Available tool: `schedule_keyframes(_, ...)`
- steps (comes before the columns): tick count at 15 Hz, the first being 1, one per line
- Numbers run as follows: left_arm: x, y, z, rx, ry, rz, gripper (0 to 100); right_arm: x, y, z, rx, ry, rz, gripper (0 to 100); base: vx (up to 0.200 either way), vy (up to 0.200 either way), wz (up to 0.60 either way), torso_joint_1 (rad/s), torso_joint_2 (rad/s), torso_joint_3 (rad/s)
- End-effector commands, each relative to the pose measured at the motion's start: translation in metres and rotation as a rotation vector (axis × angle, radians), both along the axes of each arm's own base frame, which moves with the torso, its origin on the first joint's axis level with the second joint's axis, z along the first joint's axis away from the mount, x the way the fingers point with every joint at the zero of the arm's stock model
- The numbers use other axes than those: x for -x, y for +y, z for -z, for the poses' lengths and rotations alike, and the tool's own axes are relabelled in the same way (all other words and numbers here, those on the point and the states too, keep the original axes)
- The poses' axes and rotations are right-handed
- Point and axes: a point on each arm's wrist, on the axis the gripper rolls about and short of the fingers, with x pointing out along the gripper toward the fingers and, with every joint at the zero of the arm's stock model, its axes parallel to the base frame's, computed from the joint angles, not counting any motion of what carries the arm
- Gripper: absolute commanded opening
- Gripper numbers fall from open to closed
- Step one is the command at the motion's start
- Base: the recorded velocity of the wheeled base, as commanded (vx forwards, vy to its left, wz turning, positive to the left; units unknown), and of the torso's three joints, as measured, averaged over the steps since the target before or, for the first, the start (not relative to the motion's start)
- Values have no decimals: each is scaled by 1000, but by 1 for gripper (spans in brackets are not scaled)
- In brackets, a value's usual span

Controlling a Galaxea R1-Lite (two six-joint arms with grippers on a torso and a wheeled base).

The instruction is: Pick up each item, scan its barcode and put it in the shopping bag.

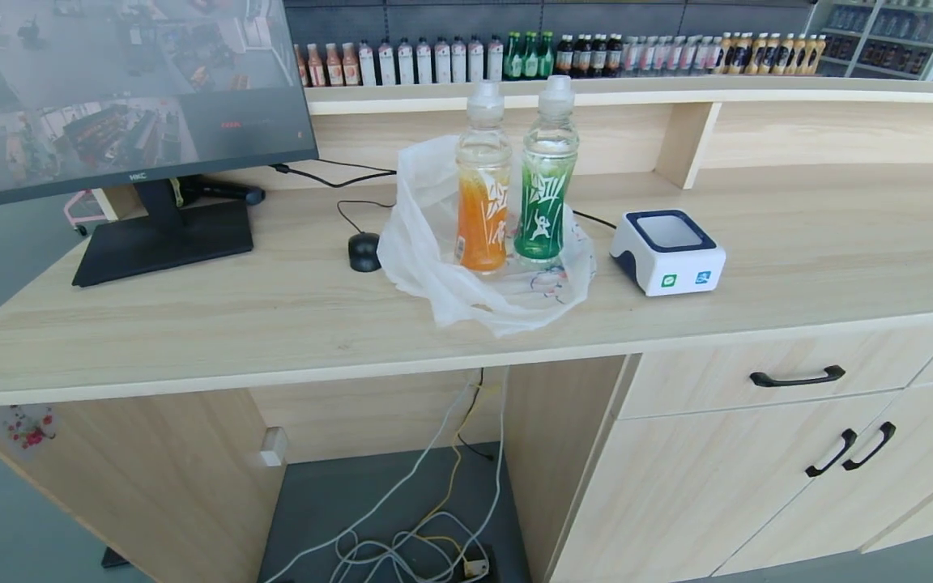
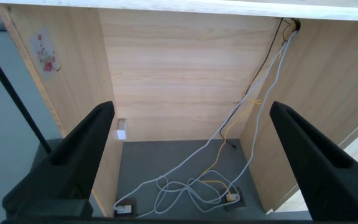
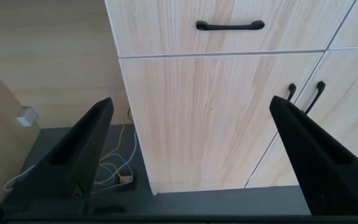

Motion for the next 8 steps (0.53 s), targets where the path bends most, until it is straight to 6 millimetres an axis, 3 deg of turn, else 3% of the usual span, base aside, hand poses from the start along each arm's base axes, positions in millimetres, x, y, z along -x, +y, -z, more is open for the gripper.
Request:
schedule_keyframes(1,0,0,0,0,0,-1,100,0,0,0,0,2,-1,100,0,0,0,0,0,0)
schedule_keyframes(8,0,0,0,2,0,-1,100,0,0,0,0,2,-1,100,0,-200,0,8,4,2)
